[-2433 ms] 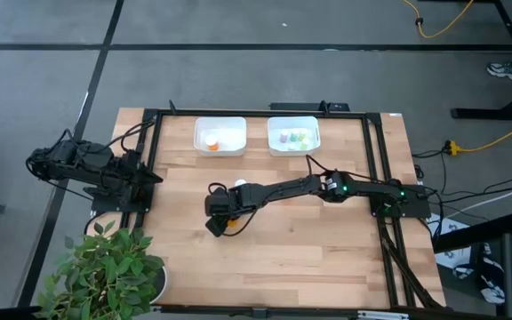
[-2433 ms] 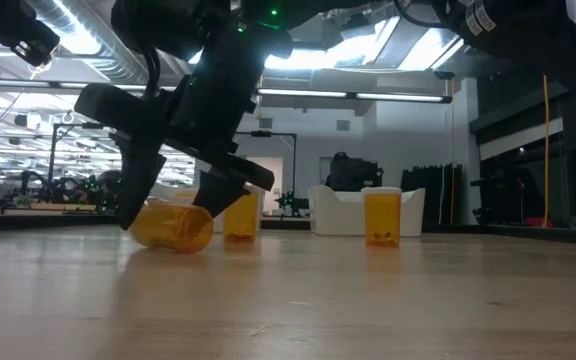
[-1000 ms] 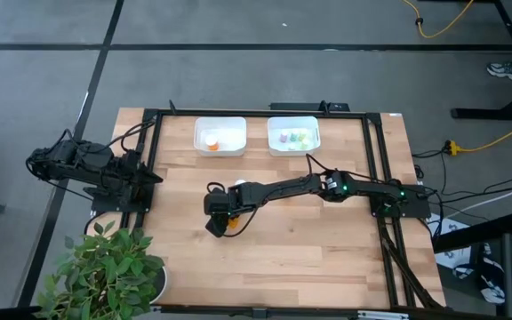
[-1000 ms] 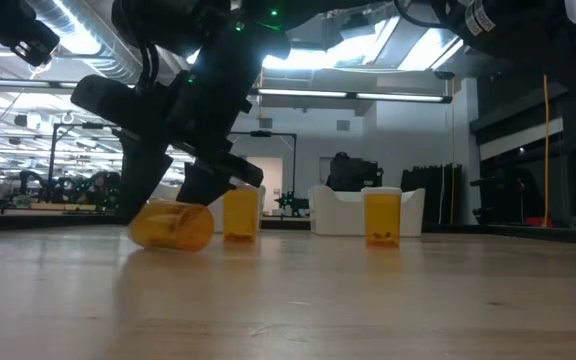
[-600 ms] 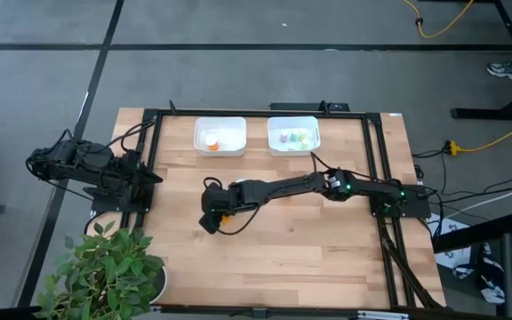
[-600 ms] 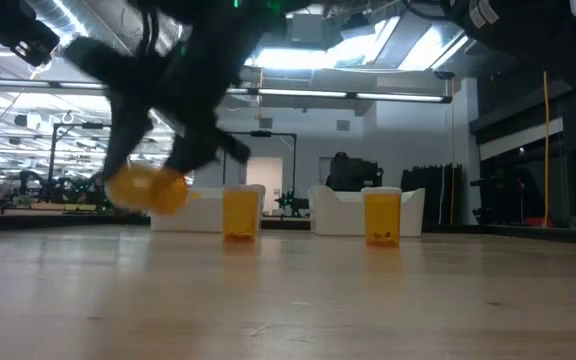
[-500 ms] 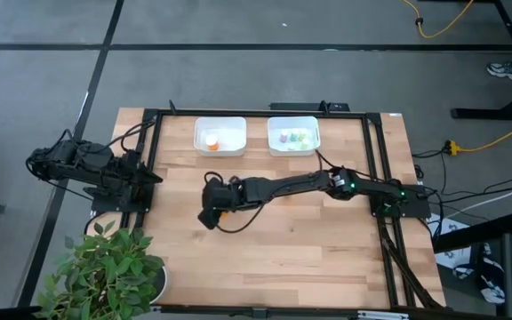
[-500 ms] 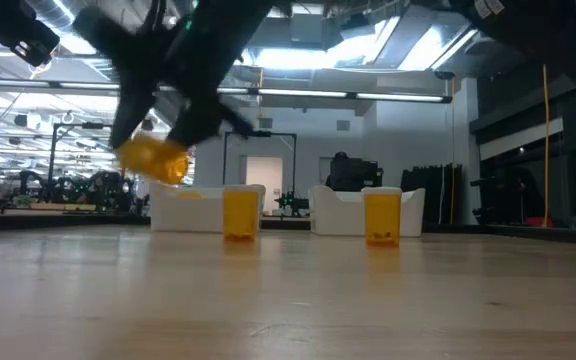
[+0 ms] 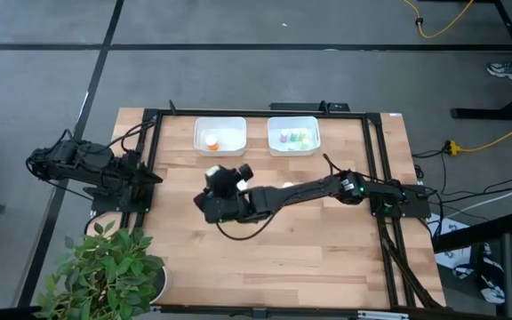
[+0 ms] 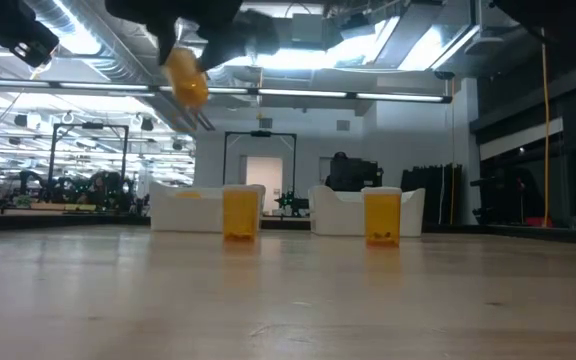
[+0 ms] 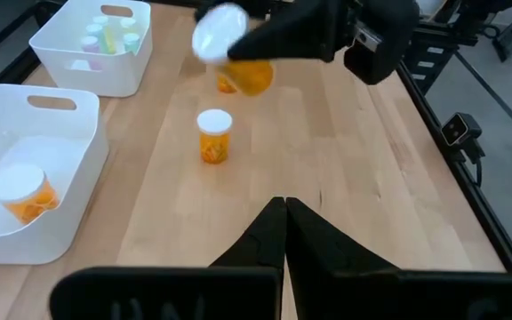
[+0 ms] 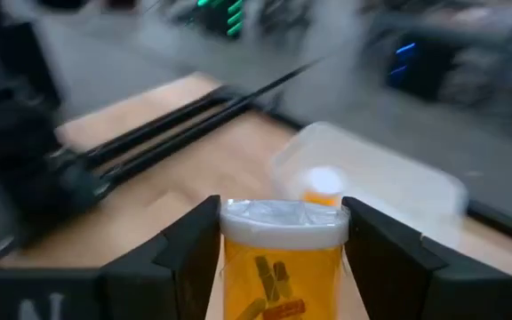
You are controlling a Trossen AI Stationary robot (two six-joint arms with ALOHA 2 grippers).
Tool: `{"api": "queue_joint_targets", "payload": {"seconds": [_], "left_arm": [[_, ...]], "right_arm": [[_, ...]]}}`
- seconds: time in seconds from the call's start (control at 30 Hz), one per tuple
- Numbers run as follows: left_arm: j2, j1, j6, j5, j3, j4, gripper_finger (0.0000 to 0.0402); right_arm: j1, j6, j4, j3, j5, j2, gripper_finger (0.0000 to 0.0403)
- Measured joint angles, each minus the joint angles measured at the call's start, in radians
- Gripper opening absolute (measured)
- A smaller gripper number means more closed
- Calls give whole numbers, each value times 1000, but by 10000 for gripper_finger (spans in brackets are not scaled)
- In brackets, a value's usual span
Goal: Pick and place medicine bottles into bin by pill shape (circle, oval)
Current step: Put the bottom left large orange pill bottle into the left white bin
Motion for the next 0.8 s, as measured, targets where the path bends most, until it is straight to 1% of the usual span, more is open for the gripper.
{"api": "queue_joint_targets", "payload": {"seconds": [0.17, 0.27, 0.33, 0.57, 0.7, 0.8], "left_arm": [[0, 0, 0, 0, 0, -17, 0], [0, 0, 0, -3, 0, -40, 0], [0, 0, 0, -8, 0, -43, 0], [0, 0, -4, -8, 0, -44, 0], [0, 0, -5, -9, 0, -44, 0], [0, 0, -5, -30, 0, -44, 0]], "right_arm": [[48, 155, -8, -38, 257, 4, 215], [68, 229, -23, -77, 369, 4, 215], [75, 282, -23, -116, 396, 4, 215], [68, 537, -11, -254, 412, 6, 215], [42, 564, 0, -273, 462, 6, 215], [6, 540, 5, -277, 439, 6, 215]]}}
